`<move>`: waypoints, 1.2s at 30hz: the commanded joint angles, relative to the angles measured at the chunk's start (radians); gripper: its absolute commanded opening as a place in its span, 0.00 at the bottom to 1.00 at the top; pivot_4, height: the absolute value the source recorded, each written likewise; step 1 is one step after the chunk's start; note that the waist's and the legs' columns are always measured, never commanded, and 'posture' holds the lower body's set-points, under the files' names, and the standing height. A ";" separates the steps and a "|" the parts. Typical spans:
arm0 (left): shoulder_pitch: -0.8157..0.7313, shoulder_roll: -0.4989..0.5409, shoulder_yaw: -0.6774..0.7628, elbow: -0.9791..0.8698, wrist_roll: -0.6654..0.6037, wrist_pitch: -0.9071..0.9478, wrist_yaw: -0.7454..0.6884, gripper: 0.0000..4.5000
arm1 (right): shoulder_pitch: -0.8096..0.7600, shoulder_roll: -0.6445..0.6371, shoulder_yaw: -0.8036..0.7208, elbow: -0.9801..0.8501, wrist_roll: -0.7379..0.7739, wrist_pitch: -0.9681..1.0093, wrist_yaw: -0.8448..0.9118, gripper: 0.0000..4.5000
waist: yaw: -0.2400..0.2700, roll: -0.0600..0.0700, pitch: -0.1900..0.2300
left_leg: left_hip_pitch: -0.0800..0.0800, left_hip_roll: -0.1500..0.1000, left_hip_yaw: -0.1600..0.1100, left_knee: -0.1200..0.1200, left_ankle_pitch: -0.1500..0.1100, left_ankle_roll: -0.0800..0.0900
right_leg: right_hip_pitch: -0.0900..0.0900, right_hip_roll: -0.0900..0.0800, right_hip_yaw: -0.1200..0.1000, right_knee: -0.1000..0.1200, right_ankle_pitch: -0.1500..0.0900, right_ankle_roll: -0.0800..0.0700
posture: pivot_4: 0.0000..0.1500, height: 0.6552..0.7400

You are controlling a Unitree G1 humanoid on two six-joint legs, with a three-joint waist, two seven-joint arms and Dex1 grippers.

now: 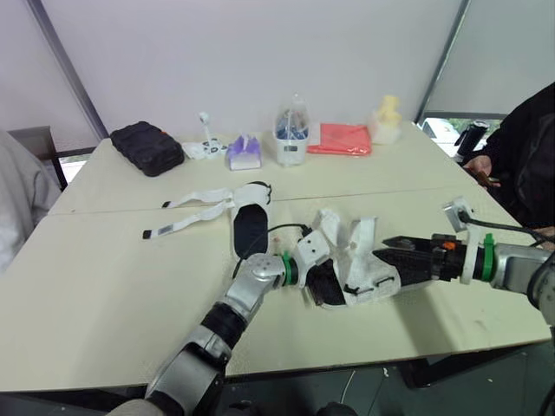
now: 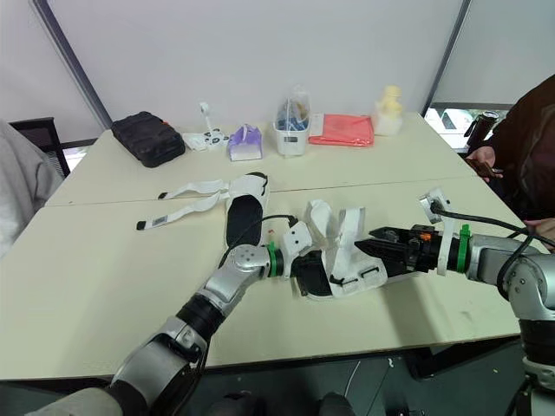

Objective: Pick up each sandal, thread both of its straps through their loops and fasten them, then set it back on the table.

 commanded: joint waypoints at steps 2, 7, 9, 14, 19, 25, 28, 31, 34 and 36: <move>-0.063 0.031 0.026 0.115 0.023 -0.133 -0.043 0.00 | -0.027 -0.006 0.018 -0.016 0.008 -0.018 0.050 0.85 | -0.002 0.000 0.000 | 0.000 0.000 0.000 0.000 0.000 0.000 | 0.000 0.000 0.000 0.000 0.000 0.000 | 1.00 1.00; -0.088 0.029 0.051 0.170 0.006 -0.171 -0.080 0.00 | -0.056 0.052 0.094 -0.006 -0.019 -0.042 0.053 0.85 | -0.001 -0.001 0.000 | 0.000 0.001 0.000 0.000 0.000 0.000 | -0.001 0.001 0.000 0.000 0.000 0.000 | 1.00 1.00; -0.093 0.025 0.059 0.182 0.009 -0.177 -0.080 0.00 | -0.062 0.075 0.113 -0.005 -0.025 -0.049 0.051 0.85 | -0.001 -0.001 0.001 | 0.000 0.001 0.000 0.000 0.000 0.000 | -0.001 0.001 0.000 0.000 0.000 0.000 | 1.00 1.00; -0.070 0.022 0.061 0.161 0.014 -0.170 -0.079 0.00 | -0.057 0.131 0.122 -0.032 0.000 -0.023 0.025 0.85 | 0.000 -0.001 0.001 | 0.000 0.000 0.000 0.000 0.000 0.000 | -0.001 0.000 0.000 0.000 0.000 0.000 | 1.00 1.00; -0.027 0.026 0.060 0.121 0.012 -0.149 -0.084 0.00 | -0.022 0.172 0.134 -0.075 -0.015 -0.041 -0.008 0.56 | -0.001 -0.001 0.000 | 0.000 0.000 -0.001 -0.001 0.000 0.000 | -0.001 0.001 0.000 0.001 0.000 0.000 | 1.00 1.00; -0.012 0.037 0.073 0.097 0.018 -0.143 -0.077 0.00 | -0.047 0.160 0.139 -0.042 -0.030 -0.045 0.004 0.01 | -0.001 -0.001 0.000 | 0.000 0.000 -0.001 0.000 0.000 0.000 | -0.001 0.001 0.000 0.001 0.000 0.000 | 1.00 1.00; -0.029 0.050 0.078 0.116 0.031 -0.170 -0.067 0.00 | -0.112 0.132 0.118 0.025 -0.007 -0.004 0.030 0.01 | -0.002 -0.001 0.000 | 0.000 0.000 -0.001 0.000 0.000 0.000 | -0.001 0.001 0.000 0.001 0.000 0.000 | 1.00 1.00; -0.047 0.062 0.075 0.138 0.042 -0.208 -0.076 0.00 | -0.171 0.077 0.130 0.107 -0.013 0.017 0.102 0.01 | -0.002 -0.001 0.001 | 0.000 0.000 -0.001 0.000 0.000 0.000 | -0.001 0.001 0.000 0.001 0.000 0.000 | 1.00 1.00; -0.071 0.081 0.063 0.173 0.060 -0.269 -0.109 0.00 | -0.234 0.003 0.182 0.208 -0.059 0.000 0.208 0.01 | -0.002 -0.001 0.001 | 0.000 0.000 -0.001 -0.001 0.000 0.000 | -0.001 0.001 0.000 0.000 0.000 0.000 | 1.00 1.00; -0.099 0.091 0.057 0.216 0.078 -0.308 -0.114 0.00 | -0.285 -0.029 0.222 0.281 -0.097 -0.018 0.268 0.01 | -0.002 -0.001 0.001 | 0.000 0.000 0.000 -0.001 0.000 0.000 | -0.001 0.001 0.000 0.000 0.000 0.000 | 1.00 1.00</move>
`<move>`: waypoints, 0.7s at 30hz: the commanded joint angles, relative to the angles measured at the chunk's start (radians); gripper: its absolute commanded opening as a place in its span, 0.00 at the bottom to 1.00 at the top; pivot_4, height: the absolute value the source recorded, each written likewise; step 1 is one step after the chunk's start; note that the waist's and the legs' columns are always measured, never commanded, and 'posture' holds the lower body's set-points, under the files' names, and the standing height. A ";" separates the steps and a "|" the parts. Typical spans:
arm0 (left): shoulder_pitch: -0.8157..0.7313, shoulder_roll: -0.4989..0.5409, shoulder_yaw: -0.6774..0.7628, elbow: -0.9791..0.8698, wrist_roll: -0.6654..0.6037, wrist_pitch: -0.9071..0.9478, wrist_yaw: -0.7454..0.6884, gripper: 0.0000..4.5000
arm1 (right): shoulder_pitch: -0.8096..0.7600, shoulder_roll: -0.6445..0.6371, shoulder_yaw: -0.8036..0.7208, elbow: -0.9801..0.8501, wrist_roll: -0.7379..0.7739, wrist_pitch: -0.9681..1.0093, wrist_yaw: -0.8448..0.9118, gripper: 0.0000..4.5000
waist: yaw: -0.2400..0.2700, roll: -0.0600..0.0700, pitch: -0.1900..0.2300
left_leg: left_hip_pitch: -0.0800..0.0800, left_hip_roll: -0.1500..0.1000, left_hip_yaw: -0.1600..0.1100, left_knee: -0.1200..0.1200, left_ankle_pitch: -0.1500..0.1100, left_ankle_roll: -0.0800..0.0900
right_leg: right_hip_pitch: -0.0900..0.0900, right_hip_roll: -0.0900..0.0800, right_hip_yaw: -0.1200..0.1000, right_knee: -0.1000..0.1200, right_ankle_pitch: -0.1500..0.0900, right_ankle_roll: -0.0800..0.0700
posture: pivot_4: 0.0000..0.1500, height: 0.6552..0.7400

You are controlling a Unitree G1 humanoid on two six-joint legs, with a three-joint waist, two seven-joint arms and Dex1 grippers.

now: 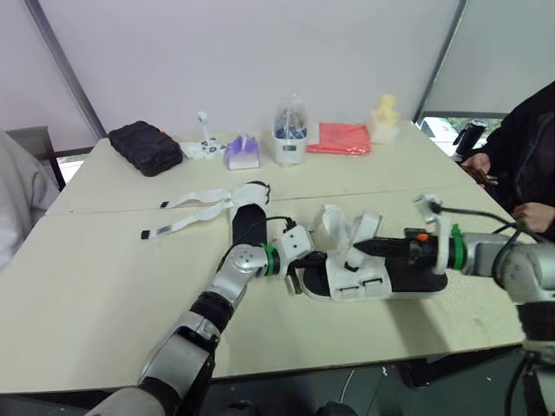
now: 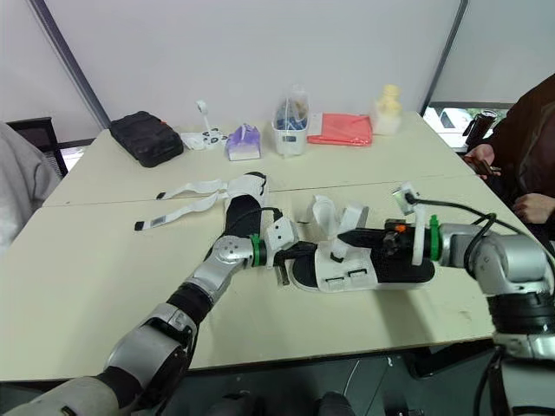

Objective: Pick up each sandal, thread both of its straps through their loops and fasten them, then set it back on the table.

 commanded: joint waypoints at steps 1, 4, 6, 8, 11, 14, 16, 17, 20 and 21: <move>-0.048 0.015 -0.007 0.065 0.038 -0.074 -0.015 0.00 | -0.082 -0.048 0.051 0.103 -0.058 -0.037 0.112 0.01 | 0.000 0.000 0.000 | 0.000 0.000 0.000 0.000 0.000 0.000 | 0.000 0.000 0.000 0.000 0.000 0.000 | 1.00 1.00; -0.073 0.006 0.002 0.109 0.042 -0.095 -0.019 0.00 | -0.117 -0.065 0.101 0.145 -0.099 -0.045 0.174 0.01 | 0.000 0.000 0.000 | 0.000 0.000 0.000 0.000 0.000 0.000 | 0.000 0.000 0.000 0.000 0.000 0.000 | 1.00 1.00; -0.082 -0.003 0.007 0.124 0.043 -0.103 -0.013 0.00 | -0.127 -0.072 0.130 0.154 -0.117 -0.042 0.208 0.01 | 0.001 0.000 0.000 | 0.000 0.000 0.000 0.000 0.000 0.000 | 0.000 0.000 0.000 0.000 0.000 0.000 | 1.00 1.00; -0.082 -0.013 0.014 0.130 0.038 -0.105 -0.006 0.00 | -0.131 -0.077 0.145 0.152 -0.122 -0.028 0.236 0.01 | 0.002 0.000 0.000 | -0.001 0.000 0.000 0.000 0.000 0.000 | -0.001 0.000 0.000 0.000 0.000 0.000 | 1.00 1.00; -0.071 -0.025 0.021 0.121 0.034 -0.101 0.003 0.00 | -0.133 -0.090 0.150 0.135 -0.109 0.016 0.273 0.01 | 0.003 0.000 0.000 | -0.001 0.000 0.000 0.000 0.000 0.000 | -0.001 -0.001 0.000 0.000 0.000 0.000 | 1.00 1.00; -0.058 -0.029 0.022 0.108 0.033 -0.097 0.005 0.00 | -0.143 -0.096 0.145 0.143 -0.112 0.036 0.288 0.01 | 0.002 0.000 0.000 | -0.001 0.000 0.000 0.000 0.000 0.000 | -0.001 -0.001 0.000 0.000 0.000 0.000 | 1.00 1.00; -0.051 -0.030 0.022 0.101 0.033 -0.094 0.005 0.00 | -0.157 -0.097 0.134 0.158 -0.108 0.054 0.290 0.01 | 0.001 0.000 0.000 | -0.001 0.000 0.000 0.000 0.000 0.000 | -0.001 -0.001 0.000 0.000 0.000 0.000 | 1.00 1.00; -0.048 -0.030 0.022 0.099 0.034 -0.094 0.005 0.00 | -0.167 -0.095 0.126 0.167 -0.101 0.069 0.290 0.01 | 0.001 0.000 0.000 | -0.001 0.000 0.000 0.000 0.000 0.000 | -0.002 -0.001 0.000 0.000 0.000 0.000 | 1.00 1.00; -0.038 -0.030 0.021 0.090 0.037 -0.091 0.006 0.00 | -0.179 -0.098 0.114 0.178 -0.092 0.097 0.295 0.01 | 0.001 0.000 0.000 | -0.002 0.000 0.000 0.000 0.000 0.000 | -0.002 -0.001 0.000 0.000 0.000 0.000 | 1.00 1.00; -0.035 -0.031 0.021 0.086 0.037 -0.089 0.006 0.00 | -0.176 -0.099 0.116 0.177 -0.096 0.095 0.296 0.01 | 0.002 0.000 0.000 | -0.002 0.000 0.000 0.000 0.000 0.000 | -0.002 -0.001 0.000 0.000 0.000 0.000 | 1.00 1.00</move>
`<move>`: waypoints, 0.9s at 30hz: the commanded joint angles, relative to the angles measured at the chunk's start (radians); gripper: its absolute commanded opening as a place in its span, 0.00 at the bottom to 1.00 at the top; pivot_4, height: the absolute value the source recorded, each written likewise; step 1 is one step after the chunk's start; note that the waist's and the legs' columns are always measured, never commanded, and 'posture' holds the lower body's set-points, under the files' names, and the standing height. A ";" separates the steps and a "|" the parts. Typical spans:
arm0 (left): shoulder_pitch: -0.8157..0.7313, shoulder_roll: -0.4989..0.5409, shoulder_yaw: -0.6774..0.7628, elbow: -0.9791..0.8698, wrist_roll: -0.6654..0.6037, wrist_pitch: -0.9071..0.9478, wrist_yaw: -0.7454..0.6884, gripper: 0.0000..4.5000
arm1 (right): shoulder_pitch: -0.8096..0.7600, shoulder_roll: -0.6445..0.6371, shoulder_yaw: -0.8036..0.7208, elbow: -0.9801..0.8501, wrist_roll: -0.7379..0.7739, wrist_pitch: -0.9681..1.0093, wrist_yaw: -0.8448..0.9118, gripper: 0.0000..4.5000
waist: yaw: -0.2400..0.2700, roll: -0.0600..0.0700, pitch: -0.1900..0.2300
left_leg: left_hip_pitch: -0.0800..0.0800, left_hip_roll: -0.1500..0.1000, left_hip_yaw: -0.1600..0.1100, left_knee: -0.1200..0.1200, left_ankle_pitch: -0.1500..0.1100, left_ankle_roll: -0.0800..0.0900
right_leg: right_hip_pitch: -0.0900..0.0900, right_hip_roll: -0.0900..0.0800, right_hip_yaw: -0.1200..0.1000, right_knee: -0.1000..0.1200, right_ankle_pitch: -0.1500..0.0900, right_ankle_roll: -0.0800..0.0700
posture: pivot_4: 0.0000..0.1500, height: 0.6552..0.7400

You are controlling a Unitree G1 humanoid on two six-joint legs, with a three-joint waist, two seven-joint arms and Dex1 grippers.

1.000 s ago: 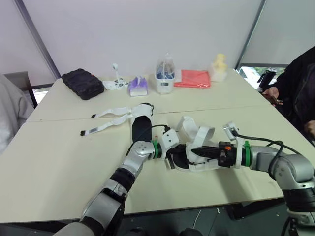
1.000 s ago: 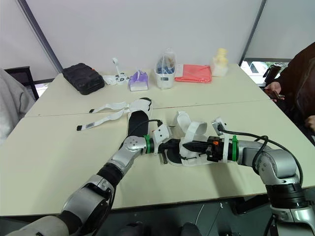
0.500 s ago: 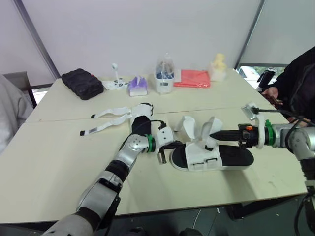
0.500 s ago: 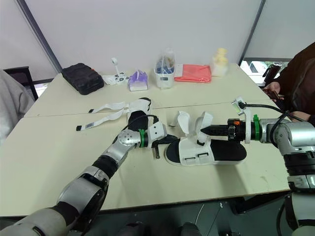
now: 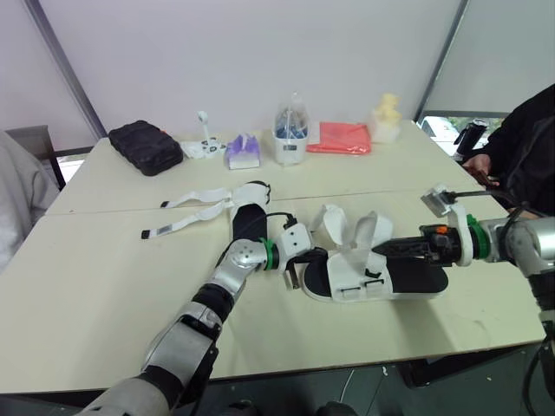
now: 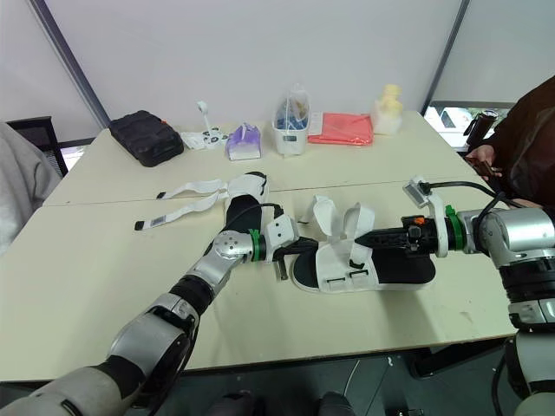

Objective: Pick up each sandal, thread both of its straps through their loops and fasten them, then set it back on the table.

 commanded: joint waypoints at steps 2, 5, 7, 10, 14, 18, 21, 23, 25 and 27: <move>0.021 -0.005 0.001 -0.033 0.003 0.006 -0.004 0.00 | -0.013 -0.017 -0.024 -0.006 -0.005 -0.010 0.012 0.01 | 0.001 0.000 0.000 | 0.000 0.000 0.000 0.000 0.000 0.000 | 0.000 0.000 0.000 0.000 0.000 0.000 | 1.00 1.00; 0.032 -0.008 0.000 -0.046 0.003 0.011 -0.005 0.00 | -0.004 -0.017 -0.006 -0.002 -0.029 -0.032 0.020 0.01 | 0.001 0.000 0.000 | 0.000 0.000 0.000 0.000 0.000 0.000 | 0.000 0.000 0.000 0.000 0.000 0.000 | 1.00 1.00; 0.038 -0.010 -0.001 -0.055 0.004 0.015 -0.005 0.00 | 0.001 -0.022 0.008 0.000 -0.042 -0.040 0.036 0.01 | 0.000 0.000 0.000 | 0.000 0.000 0.000 0.000 0.000 0.000 | 0.000 0.000 0.000 0.000 0.000 0.000 | 1.00 1.00; 0.048 -0.010 -0.003 -0.066 0.004 0.021 -0.005 0.00 | -0.003 -0.037 0.041 0.027 -0.068 -0.047 0.074 0.01 | 0.000 0.000 0.000 | 0.000 0.000 0.000 0.000 0.000 0.000 | 0.000 0.000 0.000 0.000 0.000 0.000 | 1.00 1.00; 0.057 -0.011 -0.005 -0.075 0.008 0.027 0.000 0.00 | -0.012 -0.029 0.093 0.068 -0.115 -0.060 0.091 0.01 | 0.000 0.000 0.000 | 0.000 0.000 0.000 0.000 0.000 0.000 | 0.000 0.000 0.000 0.000 0.000 0.000 | 1.00 1.00; 0.062 -0.014 -0.007 -0.083 0.018 0.030 0.022 0.00 | -0.007 -0.010 0.134 0.088 -0.191 -0.124 0.053 0.01 | 0.001 0.000 0.000 | 0.000 0.000 0.000 0.000 0.000 0.000 | 0.000 0.000 0.000 0.000 0.000 0.000 | 1.00 1.00; 0.072 -0.015 -0.010 -0.095 0.021 0.032 0.027 0.00 | 0.006 0.001 0.149 0.083 -0.216 -0.124 0.031 0.01 | 0.001 0.000 0.000 | 0.000 0.000 0.000 0.000 0.000 0.000 | 0.000 0.000 -0.001 0.000 0.000 0.000 | 1.00 1.00; 0.081 -0.015 -0.012 -0.103 0.023 0.034 0.028 0.00 | 0.014 0.014 0.151 0.084 -0.233 -0.136 0.009 0.01 | 0.001 0.000 0.000 | 0.000 0.000 0.000 0.000 0.000 0.000 | 0.000 0.000 -0.001 0.000 0.000 0.000 | 1.00 1.00; 0.089 -0.015 -0.016 -0.112 0.025 0.036 0.029 0.00 | 0.021 0.031 0.142 0.087 -0.245 -0.147 -0.015 0.01 | 0.001 -0.001 -0.001 | 0.000 0.000 0.000 0.000 0.000 0.000 | 0.000 0.000 -0.001 0.000 0.000 0.000 | 1.00 1.00; 0.093 -0.014 -0.016 -0.116 0.026 0.040 0.029 0.00 | 0.033 0.034 0.134 0.065 -0.248 -0.154 -0.018 0.01 | 0.001 -0.001 -0.001 | 0.000 0.000 0.000 0.000 0.000 0.000 | 0.000 0.000 -0.001 0.000 0.000 0.000 | 1.00 1.00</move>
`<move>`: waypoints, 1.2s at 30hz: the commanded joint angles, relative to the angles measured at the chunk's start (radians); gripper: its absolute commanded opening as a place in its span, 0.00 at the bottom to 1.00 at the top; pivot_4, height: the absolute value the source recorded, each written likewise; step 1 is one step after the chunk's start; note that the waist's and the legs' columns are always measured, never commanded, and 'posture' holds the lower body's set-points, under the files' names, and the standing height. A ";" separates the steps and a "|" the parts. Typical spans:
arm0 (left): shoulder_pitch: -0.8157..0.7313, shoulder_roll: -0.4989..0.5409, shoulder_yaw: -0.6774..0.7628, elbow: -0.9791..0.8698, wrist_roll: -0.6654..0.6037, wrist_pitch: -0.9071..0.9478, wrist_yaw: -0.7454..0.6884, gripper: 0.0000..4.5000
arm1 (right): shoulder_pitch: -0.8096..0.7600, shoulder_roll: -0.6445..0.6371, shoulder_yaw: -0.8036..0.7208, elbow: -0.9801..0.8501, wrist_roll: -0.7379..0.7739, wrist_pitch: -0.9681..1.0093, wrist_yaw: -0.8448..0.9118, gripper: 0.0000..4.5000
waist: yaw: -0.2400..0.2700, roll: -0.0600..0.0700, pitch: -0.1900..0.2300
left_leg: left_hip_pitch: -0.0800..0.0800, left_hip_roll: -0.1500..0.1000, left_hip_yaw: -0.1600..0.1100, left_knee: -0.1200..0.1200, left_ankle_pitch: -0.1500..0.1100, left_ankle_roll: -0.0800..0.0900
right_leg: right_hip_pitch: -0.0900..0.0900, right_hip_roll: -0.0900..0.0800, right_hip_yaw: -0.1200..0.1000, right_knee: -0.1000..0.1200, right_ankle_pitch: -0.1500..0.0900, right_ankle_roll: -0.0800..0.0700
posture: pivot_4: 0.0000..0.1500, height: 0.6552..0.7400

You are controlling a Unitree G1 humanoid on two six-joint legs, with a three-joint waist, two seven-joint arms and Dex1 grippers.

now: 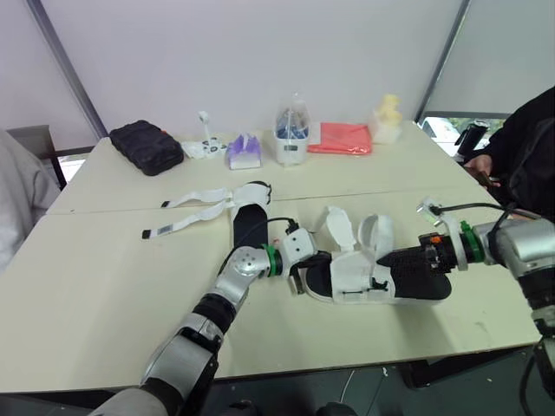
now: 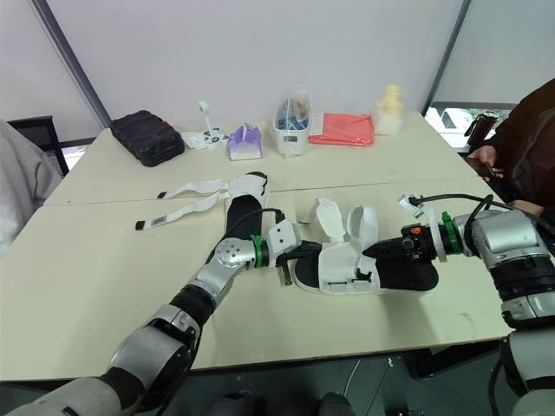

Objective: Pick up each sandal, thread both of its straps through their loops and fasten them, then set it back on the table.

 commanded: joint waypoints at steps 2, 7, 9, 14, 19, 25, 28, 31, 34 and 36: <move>0.018 0.005 -0.010 -0.017 0.011 0.015 -0.004 0.00 | 0.029 0.006 -0.005 -0.035 -0.017 -0.021 -0.017 0.01 | 0.000 0.000 0.000 | 0.000 0.000 0.000 0.000 0.000 0.000 | 0.000 0.000 0.000 0.000 0.000 0.000 | 1.00 1.00; 0.028 0.005 -0.010 -0.031 0.009 0.028 -0.006 0.00 | 0.045 0.004 -0.064 -0.080 0.038 -0.007 0.013 0.01 | -0.001 0.000 0.000 | 0.000 0.000 0.000 0.000 0.000 0.000 | 0.000 0.000 0.000 0.000 0.000 0.000 | 1.00 1.00; 0.037 0.004 -0.011 -0.043 0.006 0.035 -0.010 0.00 | 0.043 0.003 -0.092 -0.085 0.060 0.007 0.017 0.01 | -0.001 0.000 0.000 | 0.000 0.000 0.000 0.000 0.000 0.000 | 0.000 0.000 0.000 0.000 0.000 0.000 | 1.00 1.00; 0.060 0.005 -0.014 -0.076 0.001 0.055 -0.022 0.00 | 0.068 -0.026 -0.117 -0.131 0.089 0.014 0.044 0.01 | 0.001 0.000 0.000 | 0.000 0.000 0.000 0.000 0.000 0.000 | 0.000 0.000 0.000 0.000 0.000 0.000 | 1.00 1.00; 0.064 0.002 -0.014 -0.083 0.001 0.065 -0.024 0.00 | 0.094 -0.034 -0.121 -0.174 0.100 0.009 0.043 0.01 | 0.000 0.000 0.000 | 0.000 0.000 0.000 0.000 0.000 0.000 | 0.000 0.000 0.000 0.000 0.000 0.000 | 1.00 1.00; 0.072 -0.004 -0.013 -0.095 -0.004 0.079 -0.029 0.00 | 0.133 -0.029 -0.116 -0.237 0.086 -0.068 0.040 0.01 | 0.000 0.000 0.000 | 0.000 0.000 0.000 0.000 0.000 0.000 | 0.000 0.000 0.000 0.000 0.000 0.000 | 1.00 1.00; 0.075 -0.006 -0.015 -0.100 -0.006 0.083 -0.031 0.00 | 0.153 -0.039 -0.102 -0.260 0.074 -0.102 0.050 0.01 | 0.000 0.000 0.000 | 0.000 0.000 0.000 0.000 0.000 0.000 | 0.000 0.000 0.000 0.000 0.000 0.000 | 1.00 1.00; 0.080 -0.008 -0.016 -0.107 -0.009 0.089 -0.034 0.00 | 0.177 -0.049 -0.094 -0.277 0.057 -0.140 0.055 0.01 | 0.001 0.000 0.000 | 0.000 0.000 0.000 0.000 0.000 0.000 | 0.000 0.000 0.000 0.000 0.000 0.000 | 1.00 1.00; 0.088 -0.010 -0.019 -0.118 -0.013 0.098 -0.040 0.00 | 0.188 -0.050 -0.097 -0.277 0.047 -0.167 0.049 0.01 | 0.000 0.000 0.000 | 0.000 0.000 0.000 0.000 0.000 0.000 | 0.001 0.000 0.000 0.000 0.000 0.000 | 1.00 1.00; 0.095 -0.011 -0.022 -0.129 -0.017 0.105 -0.047 0.00 | 0.189 -0.048 -0.109 -0.271 0.045 -0.177 0.037 0.13 | 0.000 0.000 0.000 | 0.000 0.000 0.000 0.000 0.000 0.000 | 0.001 0.000 0.000 0.000 0.000 0.000 | 1.00 1.00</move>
